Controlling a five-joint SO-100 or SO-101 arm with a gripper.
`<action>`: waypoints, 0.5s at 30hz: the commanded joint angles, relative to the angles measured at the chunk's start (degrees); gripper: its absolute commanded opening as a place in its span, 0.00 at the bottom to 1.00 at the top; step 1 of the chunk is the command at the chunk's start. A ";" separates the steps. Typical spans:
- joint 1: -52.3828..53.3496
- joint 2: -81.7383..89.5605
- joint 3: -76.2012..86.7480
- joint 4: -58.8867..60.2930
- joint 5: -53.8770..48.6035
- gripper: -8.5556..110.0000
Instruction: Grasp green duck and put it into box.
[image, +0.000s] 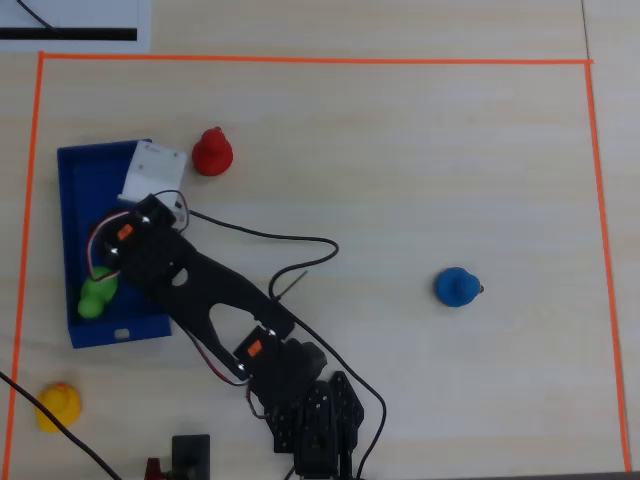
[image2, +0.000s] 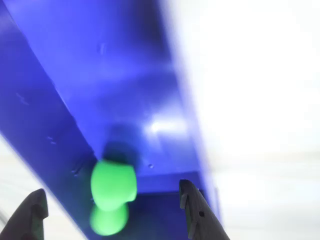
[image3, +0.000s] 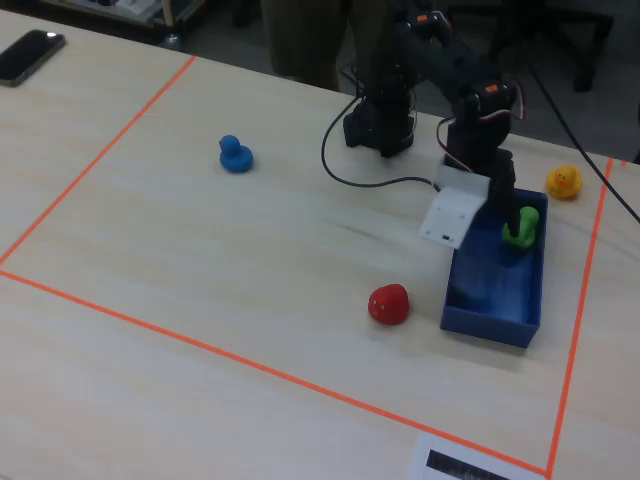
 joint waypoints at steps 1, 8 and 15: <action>9.58 22.76 12.57 -6.86 -4.57 0.07; 30.15 53.88 40.17 -22.76 -22.06 0.07; 43.07 77.26 70.93 -40.52 -33.84 0.07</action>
